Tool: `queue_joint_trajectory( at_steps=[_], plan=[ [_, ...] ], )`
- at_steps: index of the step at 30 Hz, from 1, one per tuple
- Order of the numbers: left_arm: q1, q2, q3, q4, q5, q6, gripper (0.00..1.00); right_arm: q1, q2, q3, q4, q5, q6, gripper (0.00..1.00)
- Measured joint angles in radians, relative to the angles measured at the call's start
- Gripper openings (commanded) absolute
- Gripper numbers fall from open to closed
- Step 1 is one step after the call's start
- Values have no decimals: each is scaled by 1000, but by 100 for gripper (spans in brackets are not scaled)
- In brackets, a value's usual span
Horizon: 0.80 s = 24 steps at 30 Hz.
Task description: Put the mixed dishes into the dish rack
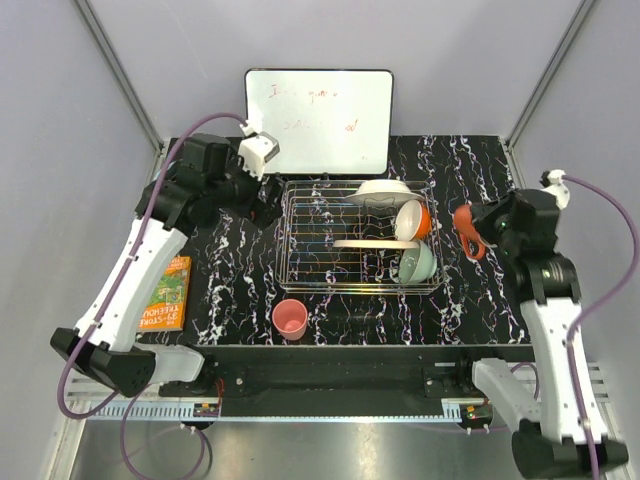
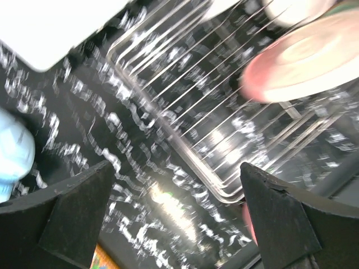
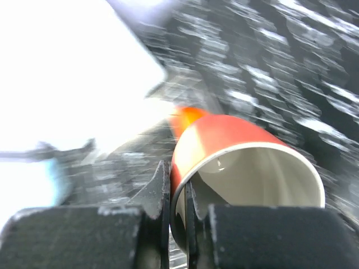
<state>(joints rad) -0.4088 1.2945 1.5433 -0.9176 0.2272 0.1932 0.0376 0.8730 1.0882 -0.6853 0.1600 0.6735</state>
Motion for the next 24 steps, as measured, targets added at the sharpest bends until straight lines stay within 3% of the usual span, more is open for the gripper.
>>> queue_joint_trajectory(
  at_steps=[6, 12, 17, 24],
  plan=[
    [26, -2, 171, -27, 258, -39, 99, -1, -140, 25, 256, -377, 131, 0],
    [119, -5, 251, 46, 618, -151, 99, 0, -58, -154, 788, -718, 513, 0],
    [192, -10, 113, 323, 845, -396, 99, 1, 25, -198, 954, -836, 678, 0],
    [177, 20, -119, 732, 975, -795, 99, 84, 36, -203, 1148, -869, 779, 0]
  ],
)
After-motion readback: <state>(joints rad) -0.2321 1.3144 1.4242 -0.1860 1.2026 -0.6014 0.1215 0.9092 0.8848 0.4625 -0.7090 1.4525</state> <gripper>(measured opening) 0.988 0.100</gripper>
